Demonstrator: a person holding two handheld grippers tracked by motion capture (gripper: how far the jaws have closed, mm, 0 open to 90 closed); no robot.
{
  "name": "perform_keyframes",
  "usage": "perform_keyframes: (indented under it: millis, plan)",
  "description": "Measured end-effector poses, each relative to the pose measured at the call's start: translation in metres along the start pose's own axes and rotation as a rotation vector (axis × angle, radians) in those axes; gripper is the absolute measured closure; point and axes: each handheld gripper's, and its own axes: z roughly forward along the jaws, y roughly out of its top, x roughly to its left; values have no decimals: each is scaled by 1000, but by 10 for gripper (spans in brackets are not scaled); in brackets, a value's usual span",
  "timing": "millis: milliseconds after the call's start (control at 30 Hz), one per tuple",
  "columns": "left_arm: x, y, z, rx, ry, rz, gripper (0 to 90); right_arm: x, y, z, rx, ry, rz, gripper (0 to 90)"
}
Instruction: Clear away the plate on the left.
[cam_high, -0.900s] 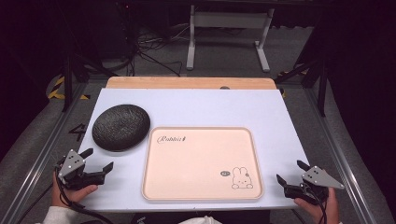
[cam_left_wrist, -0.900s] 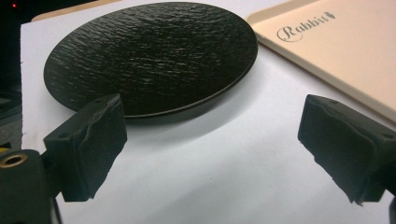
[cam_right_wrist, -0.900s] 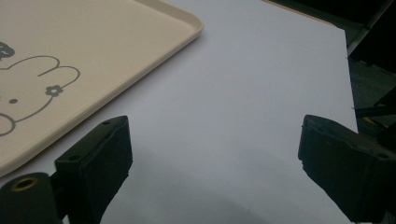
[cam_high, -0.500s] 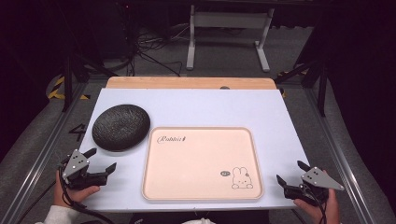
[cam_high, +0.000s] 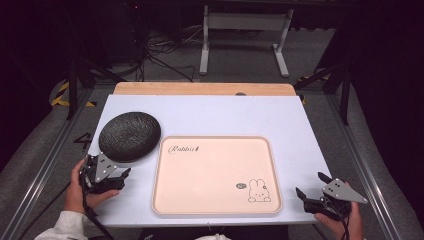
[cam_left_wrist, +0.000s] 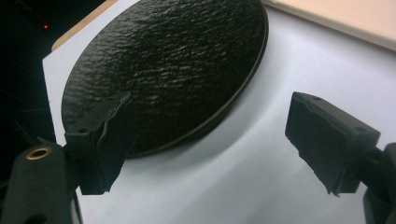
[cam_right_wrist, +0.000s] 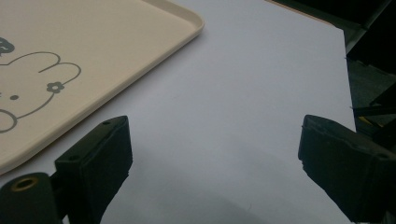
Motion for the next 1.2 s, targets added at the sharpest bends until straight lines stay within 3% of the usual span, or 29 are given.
perform_keyframes:
  millis: [167,233,367,400,467,767,800,867,900,933,967,1033,1067,1200]
  plan:
    - [-2,12,15,73,45,82,203,-1,-1,0,-1,-1,3,106]
    - [-3,14,19,89,52,92,206,-1,-1,0,-1,-1,3,106]
    - [-9,19,32,127,93,169,215,-1,-1,0,-2,-1,1,106]
    - [-9,19,32,127,93,169,215,-1,-1,0,-2,-1,1,106]
    - [-13,22,36,145,146,213,223,-1,-1,0,-2,1,-2,106]
    - [-26,31,49,198,265,359,240,0,-1,0,-1,2,-5,106]
    - [-29,32,51,206,272,398,273,0,-1,0,0,1,-4,106]
    - [-30,32,52,204,259,419,373,0,-1,0,0,2,-4,106]
    - [-32,33,52,215,247,447,373,0,-1,0,1,2,-5,107]
    - [-35,35,53,231,239,485,478,0,-1,0,3,6,-7,107]
    - [-37,35,54,237,232,504,521,0,-1,0,3,6,-8,106]
    - [-38,36,55,241,224,512,614,0,-1,0,4,7,-8,106]
    - [-39,36,57,250,215,527,614,0,-1,0,4,6,-8,106]
    - [-46,39,62,280,226,603,769,0,-1,0,4,8,-8,106]
